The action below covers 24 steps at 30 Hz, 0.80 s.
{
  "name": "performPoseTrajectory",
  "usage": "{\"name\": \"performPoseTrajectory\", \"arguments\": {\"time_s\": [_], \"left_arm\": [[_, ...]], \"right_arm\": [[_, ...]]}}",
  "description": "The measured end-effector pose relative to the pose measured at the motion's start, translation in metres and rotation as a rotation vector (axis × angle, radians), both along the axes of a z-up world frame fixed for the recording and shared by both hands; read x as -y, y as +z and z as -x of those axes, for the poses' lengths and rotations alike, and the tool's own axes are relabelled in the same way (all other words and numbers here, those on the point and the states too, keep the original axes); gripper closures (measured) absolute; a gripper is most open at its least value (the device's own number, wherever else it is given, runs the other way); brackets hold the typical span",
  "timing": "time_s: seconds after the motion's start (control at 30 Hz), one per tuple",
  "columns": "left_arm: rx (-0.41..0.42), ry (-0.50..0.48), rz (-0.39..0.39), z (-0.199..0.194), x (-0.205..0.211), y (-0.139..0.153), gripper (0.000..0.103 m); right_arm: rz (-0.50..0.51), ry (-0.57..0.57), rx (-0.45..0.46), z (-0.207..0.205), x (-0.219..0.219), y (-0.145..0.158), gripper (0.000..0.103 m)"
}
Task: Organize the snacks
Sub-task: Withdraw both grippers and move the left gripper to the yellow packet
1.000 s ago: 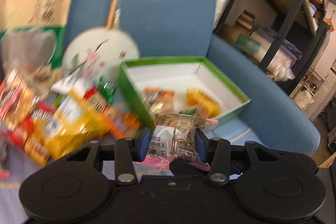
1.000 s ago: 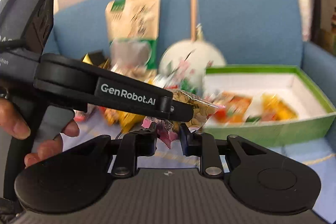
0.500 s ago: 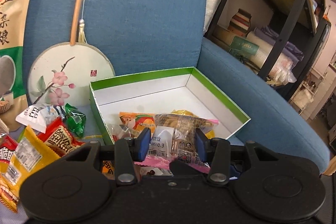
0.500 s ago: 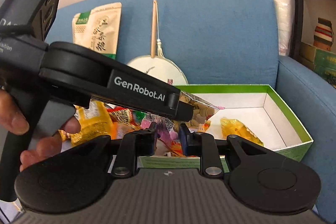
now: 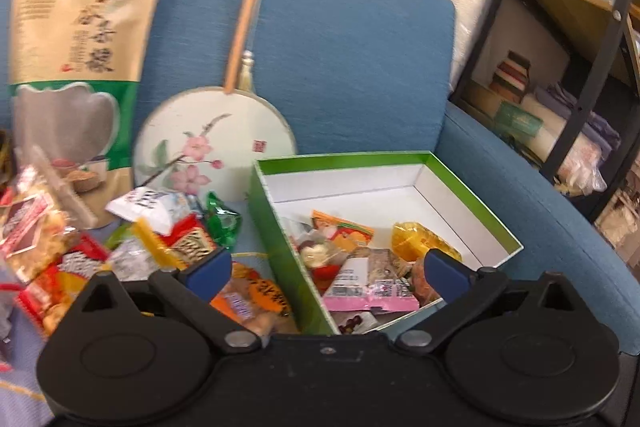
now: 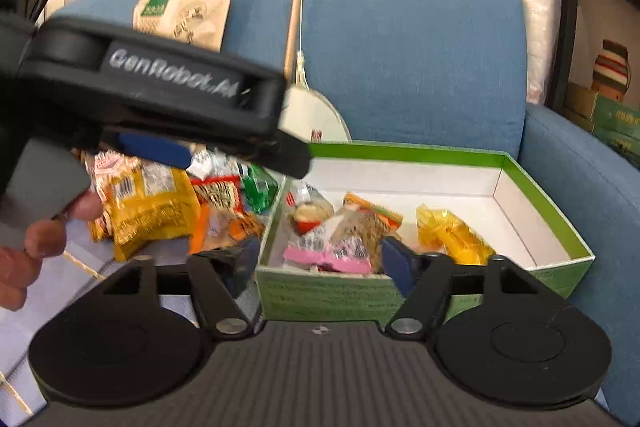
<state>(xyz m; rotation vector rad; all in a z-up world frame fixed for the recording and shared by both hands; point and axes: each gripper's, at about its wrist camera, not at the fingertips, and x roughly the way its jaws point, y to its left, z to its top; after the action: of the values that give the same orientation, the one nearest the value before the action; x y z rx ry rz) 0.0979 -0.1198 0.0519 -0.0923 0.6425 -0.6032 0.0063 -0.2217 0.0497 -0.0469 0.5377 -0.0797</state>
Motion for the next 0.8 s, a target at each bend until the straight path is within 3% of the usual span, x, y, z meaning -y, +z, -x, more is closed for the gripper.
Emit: {"name": "performPoseTrajectory", "arguments": {"time_s": [0.23,0.4,0.53,0.8], "left_arm": [[-0.026,0.108,-0.048,0.011,-0.043,0.004,0.000],[-0.023,0.197,-0.087,0.018,-0.099,-0.011,0.000],[-0.028,0.273,-0.135,0.017,-0.141,-0.025,0.000],[-0.075,0.348,-0.096,0.013,-0.197,-0.041,0.000]], "right_arm": [[-0.003,0.057,-0.026,0.006,-0.023,0.005,0.000],[-0.042,0.125,-0.065,0.000,-0.046,0.001,0.000],[-0.059,0.180,-0.078,-0.023,-0.071,-0.002,0.000],[0.010,0.239,-0.118,-0.101,-0.117,-0.019,0.000]]}}
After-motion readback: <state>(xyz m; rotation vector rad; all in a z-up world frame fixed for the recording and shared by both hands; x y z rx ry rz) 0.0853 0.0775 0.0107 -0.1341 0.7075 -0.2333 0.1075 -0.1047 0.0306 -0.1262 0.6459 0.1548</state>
